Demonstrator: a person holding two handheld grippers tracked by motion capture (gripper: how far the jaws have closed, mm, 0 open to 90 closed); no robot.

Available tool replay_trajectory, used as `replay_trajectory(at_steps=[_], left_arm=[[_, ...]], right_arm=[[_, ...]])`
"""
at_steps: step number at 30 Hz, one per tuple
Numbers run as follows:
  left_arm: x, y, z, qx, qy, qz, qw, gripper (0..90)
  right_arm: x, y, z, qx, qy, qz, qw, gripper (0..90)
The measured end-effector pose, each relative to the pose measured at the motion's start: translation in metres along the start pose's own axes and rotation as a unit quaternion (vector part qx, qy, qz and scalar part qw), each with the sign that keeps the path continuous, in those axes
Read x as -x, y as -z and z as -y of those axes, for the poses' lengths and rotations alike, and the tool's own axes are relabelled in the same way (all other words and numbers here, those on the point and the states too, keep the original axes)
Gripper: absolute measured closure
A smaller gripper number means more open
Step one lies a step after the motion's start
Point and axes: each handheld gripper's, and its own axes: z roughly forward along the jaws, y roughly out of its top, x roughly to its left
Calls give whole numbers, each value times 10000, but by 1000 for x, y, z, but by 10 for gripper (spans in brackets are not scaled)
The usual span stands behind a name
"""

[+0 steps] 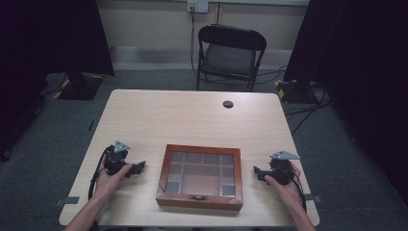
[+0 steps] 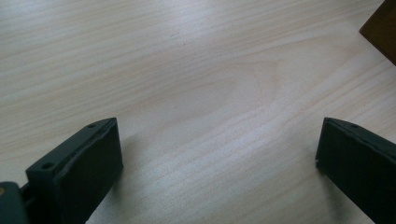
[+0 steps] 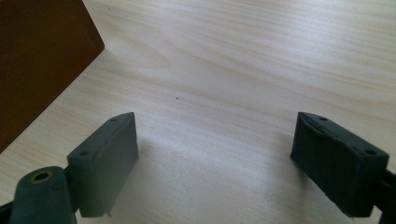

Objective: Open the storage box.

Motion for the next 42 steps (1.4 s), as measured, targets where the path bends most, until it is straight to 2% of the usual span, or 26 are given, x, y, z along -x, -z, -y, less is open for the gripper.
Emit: replay_trajectory(at_steps=[5,9,12,17,24,30,36,40,42], left_arm=[[0,0,0,1,1,-1,10000,0],[0,0,0,-2,-2,0,10000,0],[0,0,0,-1,-1,1,10000,0],[0,0,0,-1,-3,4,10000,0],[0,0,0,7,-3,0,10000,0],[0,0,0,-4,13,-37,10000,0],[0,0,0,-4,14,-38,10000,0],[0,0,0,-3,13,-38,10000,0],[0,0,0,-4,14,-38,10000,0]], right_arm=[[0,1,0,-28,-6,-3,10000,140],[-1,4,-1,-123,15,-21,9999,208],[-3,8,-4,-123,-16,-188,9997,266],[-11,20,-14,157,-31,-471,9988,338],[-25,36,-28,402,124,-971,9944,446],[-46,47,-38,468,407,-1467,9872,536],[-73,54,-47,540,684,-1999,9759,570],[-90,56,-51,522,849,-2264,9689,582],[-101,57,-54,524,944,-2427,9641,592]])
